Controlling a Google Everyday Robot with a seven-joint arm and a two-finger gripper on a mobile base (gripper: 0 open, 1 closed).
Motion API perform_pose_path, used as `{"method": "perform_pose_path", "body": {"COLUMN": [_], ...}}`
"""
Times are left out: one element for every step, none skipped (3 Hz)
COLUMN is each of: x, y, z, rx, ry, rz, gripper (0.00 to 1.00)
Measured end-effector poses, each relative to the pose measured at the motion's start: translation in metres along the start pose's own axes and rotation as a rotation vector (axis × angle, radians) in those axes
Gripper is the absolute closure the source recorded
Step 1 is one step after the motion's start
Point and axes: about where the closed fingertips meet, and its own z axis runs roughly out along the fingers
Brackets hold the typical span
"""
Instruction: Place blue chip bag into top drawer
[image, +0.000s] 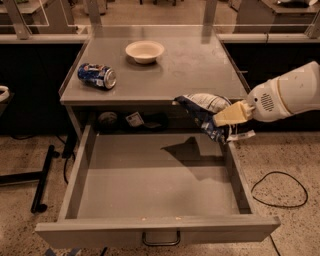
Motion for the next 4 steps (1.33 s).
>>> {"method": "perform_pose_path", "body": {"x": [0.004, 0.004, 0.006, 0.005], "y": [0.026, 0.044, 0.058, 0.07], "z": [0.044, 0.085, 0.13, 0.156], "rx": [0.015, 0.044, 0.057, 0.058], "ry": [0.043, 0.07, 0.102, 0.136], "rz": [0.011, 0.038, 0.058, 0.038], "gripper": [1.0, 1.0, 1.0, 1.0]}}
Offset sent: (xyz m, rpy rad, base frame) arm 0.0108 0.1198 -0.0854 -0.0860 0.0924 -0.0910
